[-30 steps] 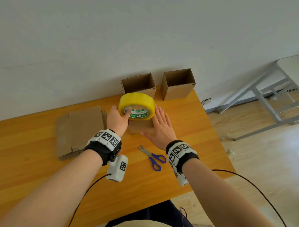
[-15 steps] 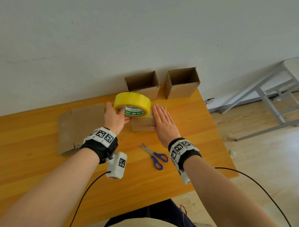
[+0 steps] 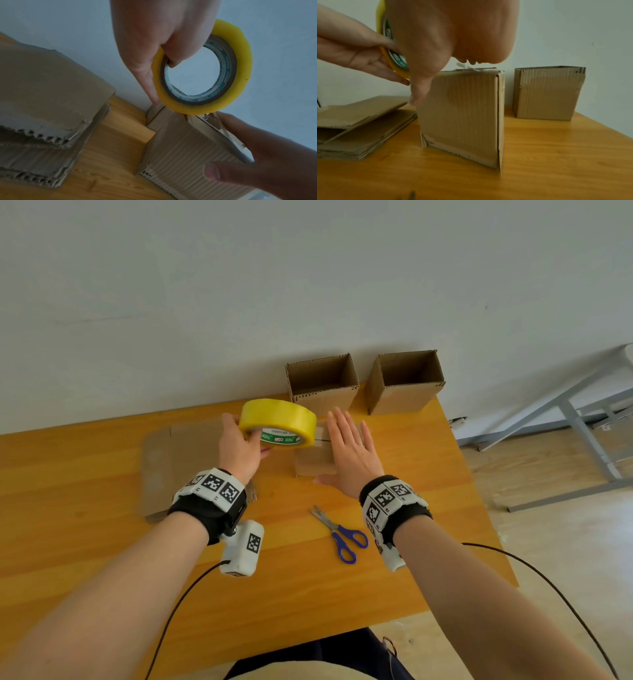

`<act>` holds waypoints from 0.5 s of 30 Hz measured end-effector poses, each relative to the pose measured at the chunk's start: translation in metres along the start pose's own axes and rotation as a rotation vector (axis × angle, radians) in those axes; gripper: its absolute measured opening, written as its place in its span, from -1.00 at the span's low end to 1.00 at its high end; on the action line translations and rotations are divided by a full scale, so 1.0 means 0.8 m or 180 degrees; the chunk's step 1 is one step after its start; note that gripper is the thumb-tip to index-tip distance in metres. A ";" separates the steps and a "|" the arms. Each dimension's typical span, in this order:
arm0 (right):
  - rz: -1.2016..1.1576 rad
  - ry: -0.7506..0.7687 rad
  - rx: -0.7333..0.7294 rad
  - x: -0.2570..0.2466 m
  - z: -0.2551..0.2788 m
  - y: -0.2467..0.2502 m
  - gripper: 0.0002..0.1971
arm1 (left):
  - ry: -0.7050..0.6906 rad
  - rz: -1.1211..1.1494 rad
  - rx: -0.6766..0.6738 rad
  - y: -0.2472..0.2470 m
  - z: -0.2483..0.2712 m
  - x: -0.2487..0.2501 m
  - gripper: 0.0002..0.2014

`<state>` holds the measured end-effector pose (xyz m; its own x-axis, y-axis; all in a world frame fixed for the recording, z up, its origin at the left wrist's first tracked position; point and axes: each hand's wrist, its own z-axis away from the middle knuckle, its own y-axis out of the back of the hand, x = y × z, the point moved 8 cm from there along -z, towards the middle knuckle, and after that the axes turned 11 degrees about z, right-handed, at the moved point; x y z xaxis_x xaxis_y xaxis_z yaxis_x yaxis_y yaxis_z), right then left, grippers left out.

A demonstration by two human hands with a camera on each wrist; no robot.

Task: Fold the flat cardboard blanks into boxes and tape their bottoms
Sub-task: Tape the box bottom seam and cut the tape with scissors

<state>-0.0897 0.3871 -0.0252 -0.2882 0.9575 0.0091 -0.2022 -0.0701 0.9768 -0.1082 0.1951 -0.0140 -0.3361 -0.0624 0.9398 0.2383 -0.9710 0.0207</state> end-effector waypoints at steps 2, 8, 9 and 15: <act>-0.0078 0.0034 -0.0118 -0.001 -0.012 0.001 0.21 | 0.0011 -0.0002 0.0002 0.004 -0.001 0.000 -0.82; 0.0003 0.0231 -0.0115 0.000 -0.018 0.002 0.08 | -0.0200 -0.0123 0.0091 0.014 -0.007 0.004 -0.80; 0.0022 0.0249 -0.0093 -0.001 -0.018 0.002 0.08 | -0.0279 -0.0186 0.0132 0.015 -0.008 0.007 -0.81; 0.0045 0.0290 0.0006 0.002 -0.012 -0.003 0.10 | -0.0468 -0.0502 0.0275 0.017 -0.010 0.013 -0.79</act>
<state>-0.0985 0.3862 -0.0295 -0.3751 0.9270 0.0034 -0.1959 -0.0829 0.9771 -0.1159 0.1796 -0.0067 -0.2403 0.1291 0.9621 0.2725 -0.9423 0.1945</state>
